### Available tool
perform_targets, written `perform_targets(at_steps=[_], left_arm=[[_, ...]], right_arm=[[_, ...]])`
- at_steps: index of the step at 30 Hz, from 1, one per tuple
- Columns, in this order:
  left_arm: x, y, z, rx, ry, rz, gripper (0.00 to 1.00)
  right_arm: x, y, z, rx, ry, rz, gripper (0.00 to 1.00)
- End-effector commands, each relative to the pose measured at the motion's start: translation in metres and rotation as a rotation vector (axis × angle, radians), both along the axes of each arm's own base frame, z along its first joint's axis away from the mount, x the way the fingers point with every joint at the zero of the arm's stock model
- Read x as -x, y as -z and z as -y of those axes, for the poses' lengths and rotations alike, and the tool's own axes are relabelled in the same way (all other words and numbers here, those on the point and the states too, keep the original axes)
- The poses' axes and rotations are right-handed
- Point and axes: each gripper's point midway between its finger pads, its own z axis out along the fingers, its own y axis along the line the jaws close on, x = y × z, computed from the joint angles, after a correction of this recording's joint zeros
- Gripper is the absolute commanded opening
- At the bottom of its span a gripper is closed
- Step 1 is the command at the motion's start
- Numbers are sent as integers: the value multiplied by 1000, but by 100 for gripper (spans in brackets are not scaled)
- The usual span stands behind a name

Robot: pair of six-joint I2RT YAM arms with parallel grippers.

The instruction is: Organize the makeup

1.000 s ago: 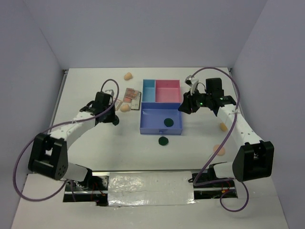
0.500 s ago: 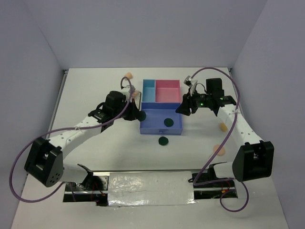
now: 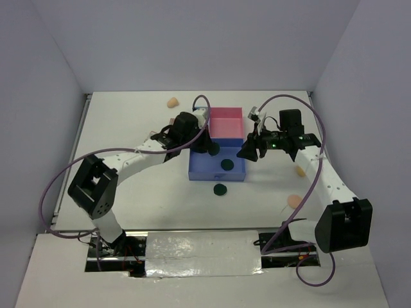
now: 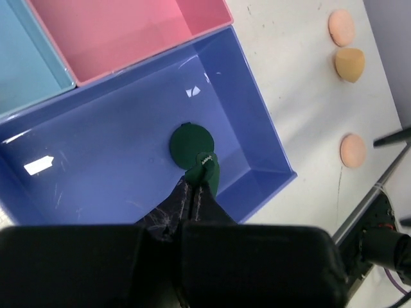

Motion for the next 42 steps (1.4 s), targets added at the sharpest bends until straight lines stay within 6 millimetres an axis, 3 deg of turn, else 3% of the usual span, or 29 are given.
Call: perform_targets(at_steps=[1, 4, 10, 17, 24, 26, 27, 29, 32, 35, 36, 38, 39, 40, 41, 42], left_arm=[[-15, -1, 7, -27, -22, 23, 2], [-18, 4, 12, -51, -26, 14, 5], [-18, 21, 16, -86, -32, -13, 30], [-18, 15, 18, -77, -31, -1, 48], [-16, 3, 16, -57, -37, 19, 52], [-15, 1, 13, -65, -40, 25, 47], [-14, -5, 11, -61, -43, 35, 42], [-12, -13, 6, -77, -46, 52, 24], [-10, -41, -12, -108, -70, 112, 7], [-3, -47, -36, -147, -87, 134, 3], [2, -62, -48, -142, -109, 163, 8], [4, -55, -78, -172, -168, 158, 18], [10, -68, -92, -154, -190, 181, 25], [11, -58, -112, -173, -226, 165, 41], [13, -56, -124, -182, -249, 162, 49], [19, -68, -138, -164, -273, 189, 54]], right_arm=[[0, -4, 2, 6, 3, 37, 57], [-1, -2, 2, 9, 3, 32, 57], [-1, 3, 3, 20, 3, 25, 58], [8, 11, -1, 49, -35, 29, 58], [20, 15, -11, 62, -121, 56, 58], [37, 15, -19, 44, -215, 55, 58], [41, 17, -22, 73, -346, 197, 57], [73, 31, -22, 99, -527, 236, 57], [87, 58, -18, 210, -714, 367, 57], [92, 68, -16, 253, -819, 433, 63], [92, 72, -18, 275, -845, 437, 64], [90, 76, -22, 299, -873, 458, 65], [89, 78, -25, 311, -878, 459, 65], [85, 81, -33, 345, -893, 490, 65], [86, 86, -36, 365, -886, 464, 64], [86, 91, -39, 387, -890, 456, 64]])
